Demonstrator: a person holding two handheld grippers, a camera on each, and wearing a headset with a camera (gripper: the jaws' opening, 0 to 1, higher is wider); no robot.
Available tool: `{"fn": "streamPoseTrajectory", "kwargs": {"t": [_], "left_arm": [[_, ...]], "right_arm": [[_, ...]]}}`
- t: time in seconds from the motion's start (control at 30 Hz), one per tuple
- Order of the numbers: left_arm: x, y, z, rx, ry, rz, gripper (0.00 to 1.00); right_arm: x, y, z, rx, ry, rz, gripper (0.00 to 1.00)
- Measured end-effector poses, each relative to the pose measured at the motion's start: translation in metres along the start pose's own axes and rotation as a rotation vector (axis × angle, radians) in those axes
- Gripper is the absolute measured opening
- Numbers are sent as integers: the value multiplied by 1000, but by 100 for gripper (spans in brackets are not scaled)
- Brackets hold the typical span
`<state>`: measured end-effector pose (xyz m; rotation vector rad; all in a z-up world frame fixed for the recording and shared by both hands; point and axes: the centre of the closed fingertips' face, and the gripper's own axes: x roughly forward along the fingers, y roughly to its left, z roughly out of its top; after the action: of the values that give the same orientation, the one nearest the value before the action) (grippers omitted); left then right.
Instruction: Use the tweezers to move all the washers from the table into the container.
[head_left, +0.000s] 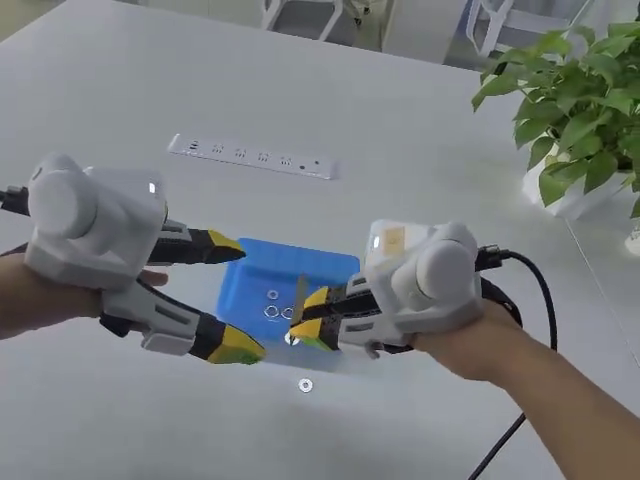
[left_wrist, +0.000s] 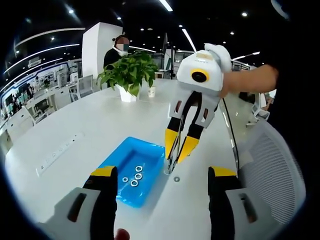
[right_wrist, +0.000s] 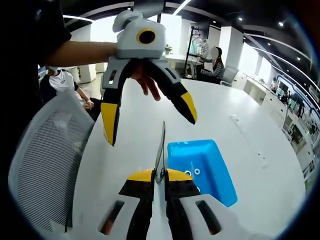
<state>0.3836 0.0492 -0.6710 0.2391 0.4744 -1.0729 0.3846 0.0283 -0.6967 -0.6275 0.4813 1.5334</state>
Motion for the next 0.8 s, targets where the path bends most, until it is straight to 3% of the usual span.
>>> {"fn": "streamPoseTrajectory", "kwargs": {"t": [0.4,0.8], "left_arm": [[-3,5,0,-7,0,24,93],[-8,13,0,-10,-2,46,99]], "right_arm": [[-10,-15,12,-9,10,-13,8],[-10,-35,19,-26,3,-26,8]]}}
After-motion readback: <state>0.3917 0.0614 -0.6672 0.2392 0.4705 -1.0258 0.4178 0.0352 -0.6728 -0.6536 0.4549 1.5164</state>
